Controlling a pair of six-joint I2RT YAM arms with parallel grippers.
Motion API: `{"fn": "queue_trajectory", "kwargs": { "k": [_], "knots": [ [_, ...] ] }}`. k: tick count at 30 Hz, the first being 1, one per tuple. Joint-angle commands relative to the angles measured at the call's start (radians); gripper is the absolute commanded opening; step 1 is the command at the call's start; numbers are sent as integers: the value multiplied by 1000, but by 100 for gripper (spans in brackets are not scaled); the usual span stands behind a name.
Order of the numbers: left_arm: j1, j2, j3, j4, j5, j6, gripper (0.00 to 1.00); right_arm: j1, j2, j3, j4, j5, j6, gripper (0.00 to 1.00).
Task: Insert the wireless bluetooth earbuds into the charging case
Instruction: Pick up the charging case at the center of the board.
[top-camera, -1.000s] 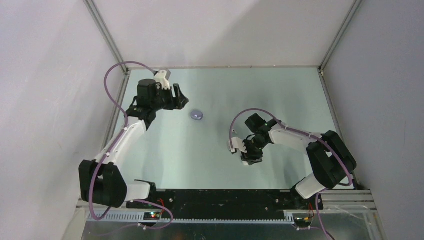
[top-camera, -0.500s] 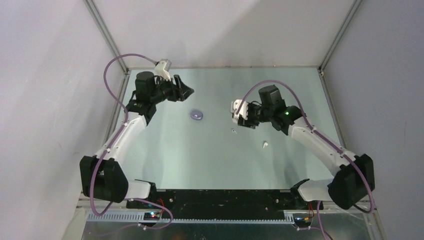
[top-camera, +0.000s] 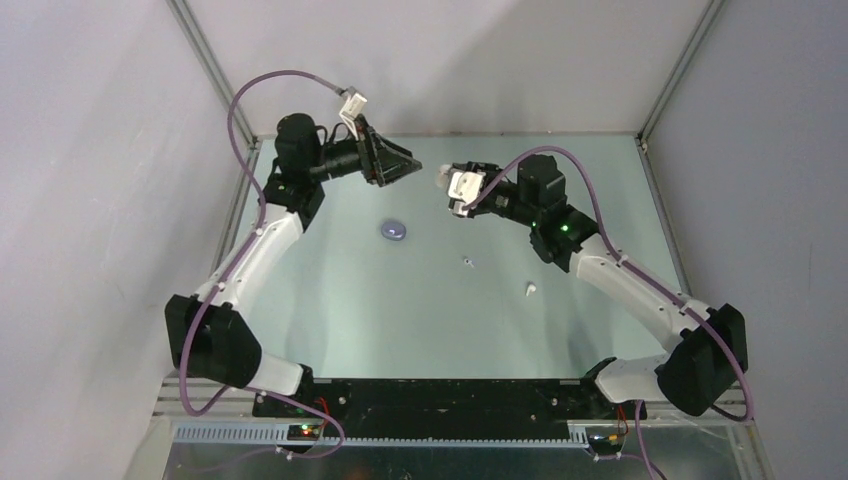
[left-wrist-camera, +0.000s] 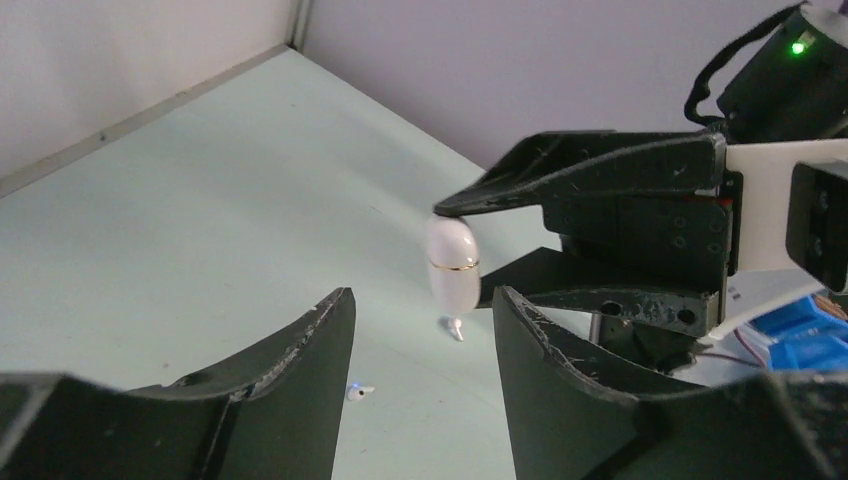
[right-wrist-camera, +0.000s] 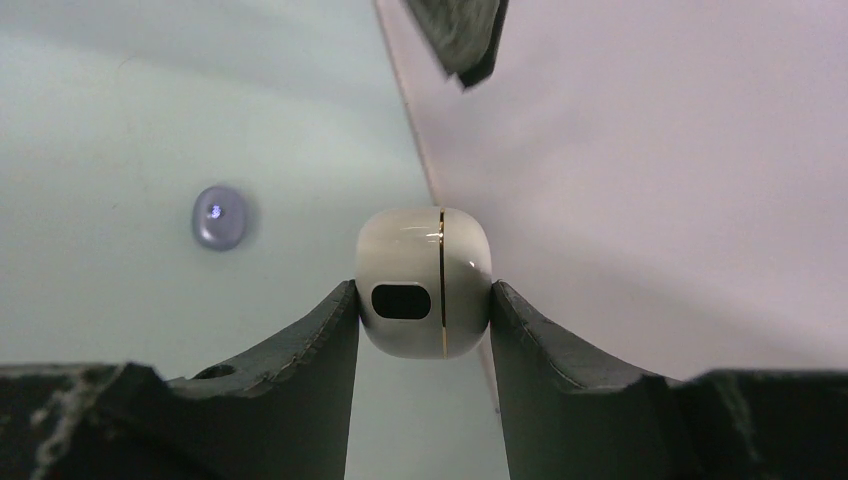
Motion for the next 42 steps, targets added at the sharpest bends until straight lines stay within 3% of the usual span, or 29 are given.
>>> {"fn": "queue_trajectory", "kwargs": {
  "k": [1,10,15,21,24,29,35,39,42],
  "knots": [
    [-33,20,71,-81,56,71,58,25,32,82,145,38,23,40],
    [-71,58,134,-226,44,171,52,63,72,117,166,50,-8,40],
    [-80,69,137,-218,35,180,48,87,87,122,177,58,-38,40],
    [-83,82,141,-205,51,182,31,102,96,124,197,71,-40,40],
    [-82,84,140,-199,65,183,17,104,99,123,195,75,-41,40],
    [-82,82,125,-156,82,179,1,103,100,124,142,74,-26,53],
    [-73,71,92,-90,109,200,0,85,71,136,-38,76,49,76],
    [-67,62,88,-240,147,413,0,23,44,177,-179,38,167,85],
    [-65,27,65,-441,161,800,0,-23,42,248,-318,-39,223,87]
  ]
}}
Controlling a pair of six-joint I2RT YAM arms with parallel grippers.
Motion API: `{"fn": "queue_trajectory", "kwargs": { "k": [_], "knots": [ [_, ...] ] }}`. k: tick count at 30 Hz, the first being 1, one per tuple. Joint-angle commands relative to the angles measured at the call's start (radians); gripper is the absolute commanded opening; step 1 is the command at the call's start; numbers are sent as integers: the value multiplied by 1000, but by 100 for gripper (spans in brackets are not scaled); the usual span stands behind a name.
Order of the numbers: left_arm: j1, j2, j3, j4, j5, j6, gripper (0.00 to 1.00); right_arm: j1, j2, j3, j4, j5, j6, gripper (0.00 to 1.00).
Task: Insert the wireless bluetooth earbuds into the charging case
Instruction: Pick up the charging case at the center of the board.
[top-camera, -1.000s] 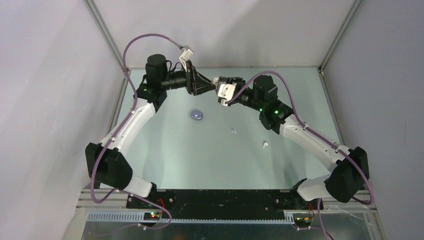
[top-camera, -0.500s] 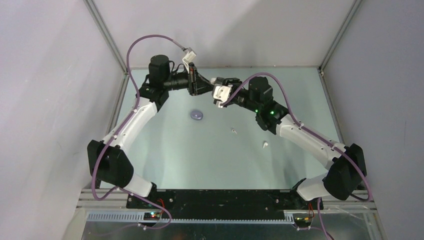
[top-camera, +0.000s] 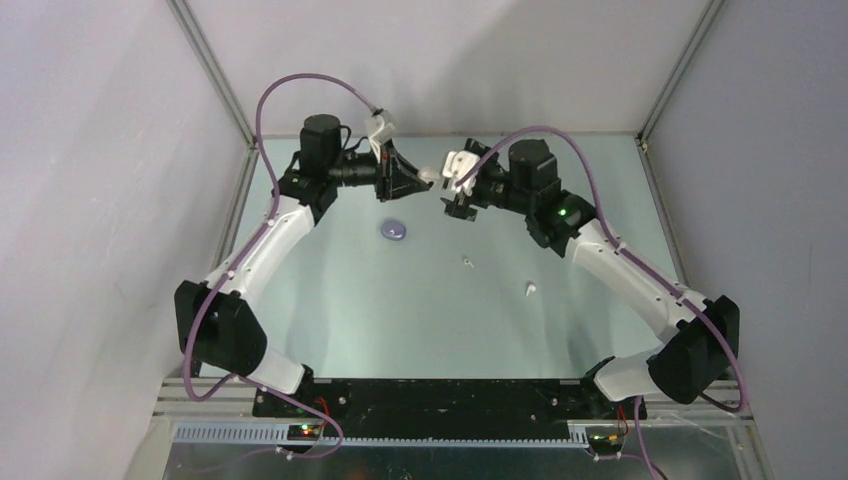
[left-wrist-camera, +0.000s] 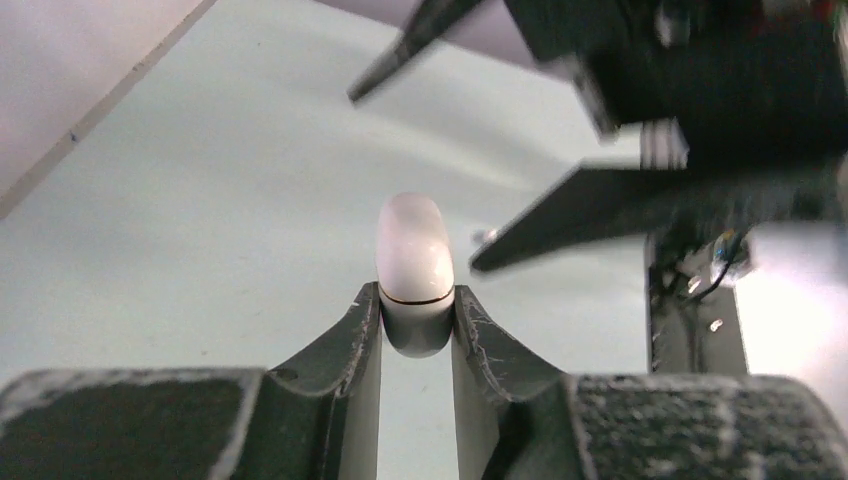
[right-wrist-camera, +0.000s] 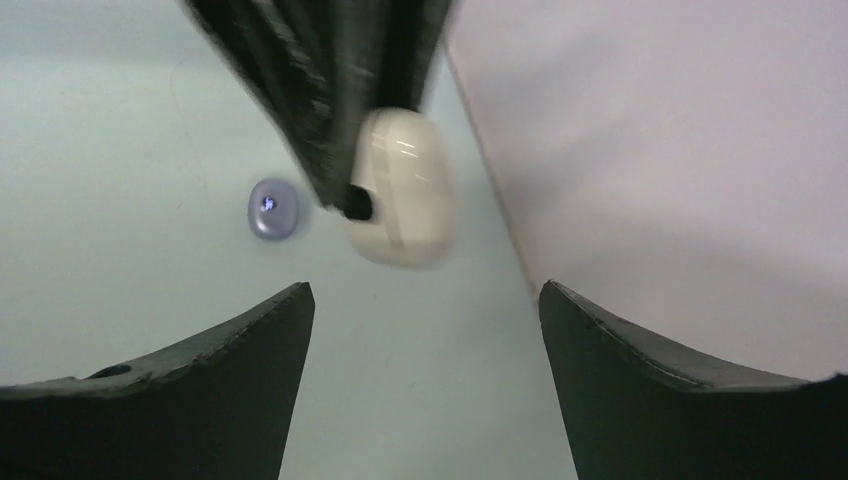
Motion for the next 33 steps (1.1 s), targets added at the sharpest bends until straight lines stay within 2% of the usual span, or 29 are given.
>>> {"fn": "queue_trajectory", "kwargs": {
  "k": [1,4,5,8,10,13,22,30,33],
  "knots": [
    [14,-74,-45,-219,65,553,0,-82,-33,138,-260,-165,136,86],
    [20,-108,-85,-282,70,730,0,-112,49,312,-563,-318,108,77],
    [20,-120,-95,-315,71,806,0,-115,71,340,-612,-363,95,76],
    [20,-129,-103,-359,75,888,0,-107,146,430,-738,-415,79,66],
    [20,-132,-102,-389,79,927,0,-95,162,430,-722,-425,79,64],
    [19,-138,-106,-418,77,980,0,-75,171,418,-682,-409,69,67],
    [17,-154,-111,-429,72,1025,0,-18,239,446,-637,-405,38,69],
    [13,-170,-121,-424,56,1043,0,12,276,448,-545,-358,95,60],
    [12,-172,-126,-412,56,1032,0,13,281,446,-525,-358,101,51]
  ]
}}
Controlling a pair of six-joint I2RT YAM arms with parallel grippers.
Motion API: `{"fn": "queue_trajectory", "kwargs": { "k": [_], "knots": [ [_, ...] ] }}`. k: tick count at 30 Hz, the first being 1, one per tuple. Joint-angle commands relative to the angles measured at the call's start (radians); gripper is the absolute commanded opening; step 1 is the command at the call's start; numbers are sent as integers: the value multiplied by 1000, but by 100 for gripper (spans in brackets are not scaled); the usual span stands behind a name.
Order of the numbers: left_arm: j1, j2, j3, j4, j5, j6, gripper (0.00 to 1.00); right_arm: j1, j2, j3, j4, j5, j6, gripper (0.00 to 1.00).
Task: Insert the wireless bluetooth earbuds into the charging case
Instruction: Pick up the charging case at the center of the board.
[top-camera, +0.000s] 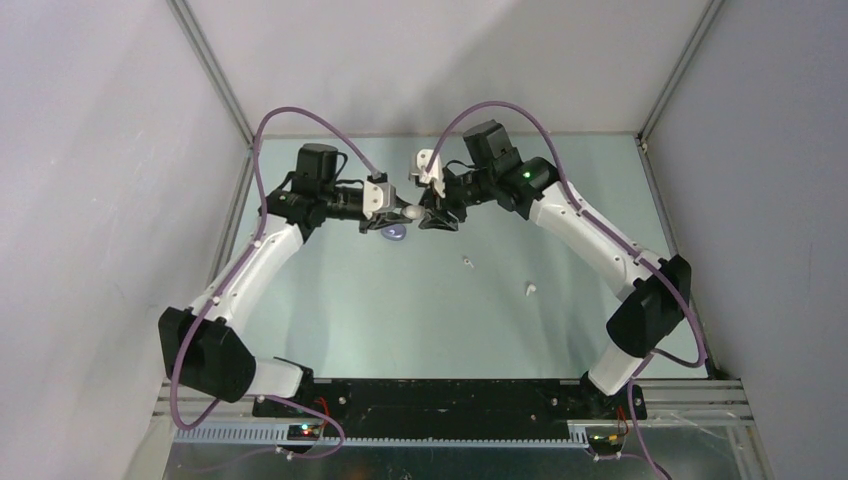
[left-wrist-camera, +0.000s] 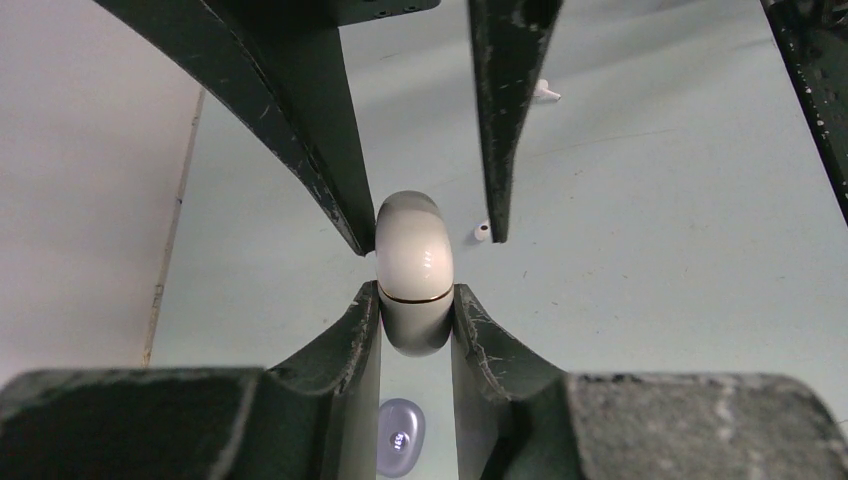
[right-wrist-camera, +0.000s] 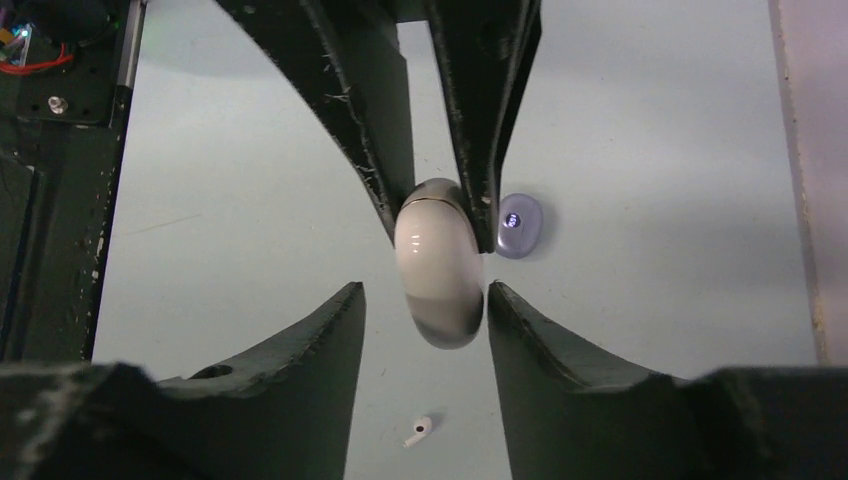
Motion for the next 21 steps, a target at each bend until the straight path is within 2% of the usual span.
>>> {"fn": "queue_trajectory", "kwargs": {
  "k": [1,3,5,6,8,12,17,21],
  "knots": [
    [-1,-41,-14,34,15,17,0,4,1,37,66,5,26,49],
    [-1,-42,-21,53,11,-3,1,4,-2,37,67,6,23,42],
    [-1,-45,-32,93,1,-48,9,3,-8,35,65,6,17,36],
    [0,-47,-37,114,-8,-73,19,2,-9,34,62,8,14,30],
    [-1,-52,-62,183,-19,-150,31,0,-14,29,65,12,20,23],
    [1,-68,-124,317,-22,-296,46,-14,-20,20,94,11,61,17],
    [4,-62,-154,394,-17,-361,51,-31,-21,23,112,5,92,14],
    [7,-52,-153,413,-3,-388,47,-31,-23,22,106,4,87,14]
  ]
}}
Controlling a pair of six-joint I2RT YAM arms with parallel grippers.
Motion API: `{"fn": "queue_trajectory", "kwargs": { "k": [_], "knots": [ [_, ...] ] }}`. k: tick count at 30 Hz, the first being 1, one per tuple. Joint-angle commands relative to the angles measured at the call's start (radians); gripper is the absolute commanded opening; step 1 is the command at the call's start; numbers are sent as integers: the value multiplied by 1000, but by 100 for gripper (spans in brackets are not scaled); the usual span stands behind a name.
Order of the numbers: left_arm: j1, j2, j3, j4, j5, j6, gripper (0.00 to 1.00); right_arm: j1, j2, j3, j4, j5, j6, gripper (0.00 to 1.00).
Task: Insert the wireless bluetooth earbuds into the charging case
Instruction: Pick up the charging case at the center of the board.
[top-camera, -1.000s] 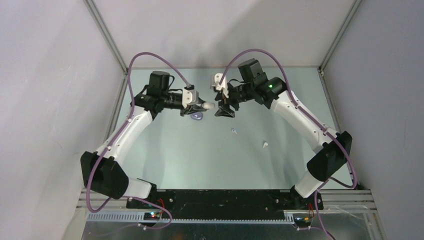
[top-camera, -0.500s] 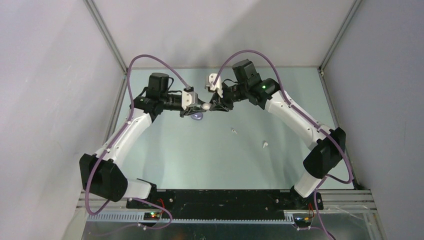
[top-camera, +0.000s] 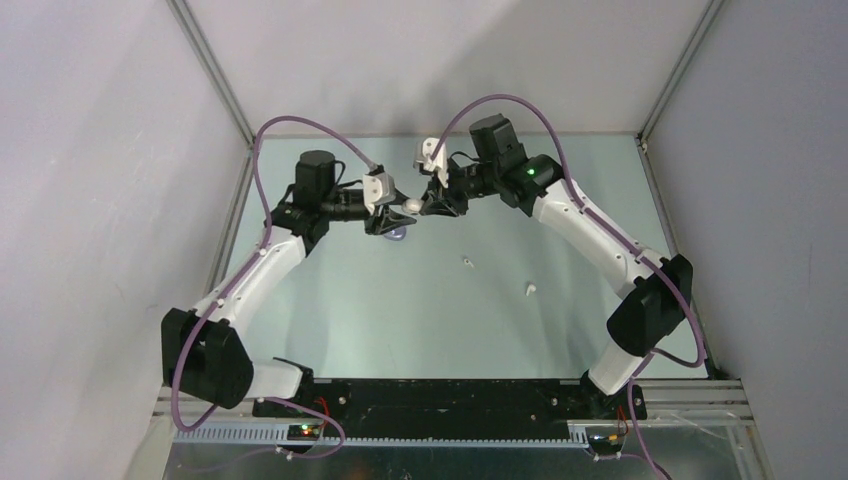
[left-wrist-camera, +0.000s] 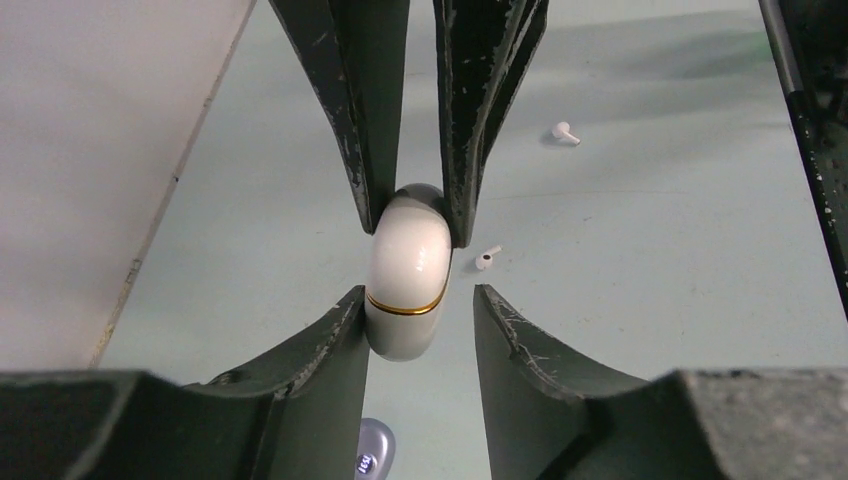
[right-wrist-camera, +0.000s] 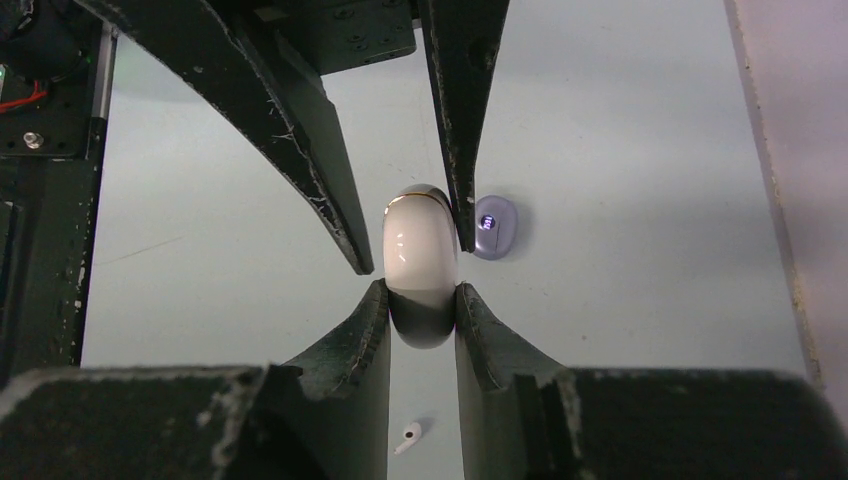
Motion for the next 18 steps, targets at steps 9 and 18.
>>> {"fn": "queue_trajectory", "kwargs": {
  "k": [9,18],
  "knots": [
    [16,14,24,79,44,-112,39,-4,-30,14,52,-8,35,14],
    [16,33,26,110,45,-152,38,-8,-31,15,63,-9,49,13]
  ]
}}
